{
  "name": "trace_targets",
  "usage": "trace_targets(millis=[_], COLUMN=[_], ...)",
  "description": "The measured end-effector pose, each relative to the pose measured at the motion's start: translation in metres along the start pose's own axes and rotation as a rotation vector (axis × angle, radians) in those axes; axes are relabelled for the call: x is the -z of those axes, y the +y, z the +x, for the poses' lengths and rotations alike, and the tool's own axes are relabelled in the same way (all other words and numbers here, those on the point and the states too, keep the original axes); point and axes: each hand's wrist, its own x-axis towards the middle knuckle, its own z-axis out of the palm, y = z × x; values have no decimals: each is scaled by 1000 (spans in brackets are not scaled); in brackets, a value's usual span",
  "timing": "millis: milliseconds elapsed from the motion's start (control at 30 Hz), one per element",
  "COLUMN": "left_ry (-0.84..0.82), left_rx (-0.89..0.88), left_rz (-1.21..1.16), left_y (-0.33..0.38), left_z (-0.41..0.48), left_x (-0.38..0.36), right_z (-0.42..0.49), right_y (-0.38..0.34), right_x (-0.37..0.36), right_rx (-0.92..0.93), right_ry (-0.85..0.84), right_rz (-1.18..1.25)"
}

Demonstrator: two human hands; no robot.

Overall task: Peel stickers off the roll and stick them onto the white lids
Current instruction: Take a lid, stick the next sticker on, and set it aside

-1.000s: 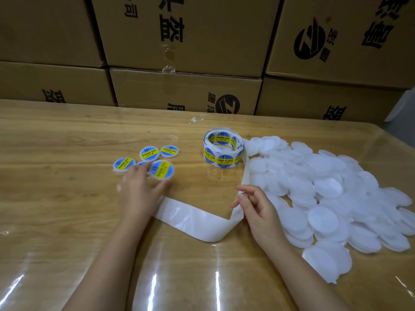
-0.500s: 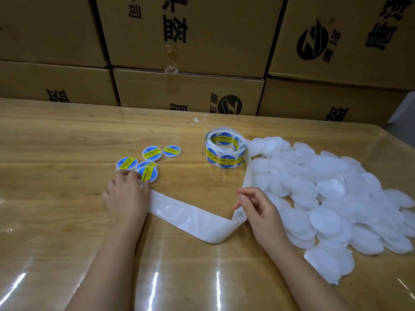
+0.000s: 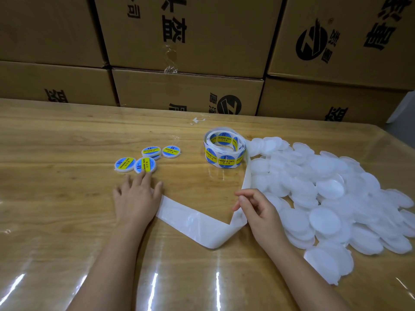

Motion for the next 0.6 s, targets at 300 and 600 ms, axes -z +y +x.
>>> trace_targets(millis=[300,600], left_ry=[164,-33], left_rx=[-315,-886], left_rz=[-426,-306], left_y=[38,76], left_z=[-15,-53], left_x=[16,12], right_z=[0,4], right_y=[-1,1], right_x=[0,-1], right_rx=[11,78], right_ry=[31,222], right_rz=[-9,-218])
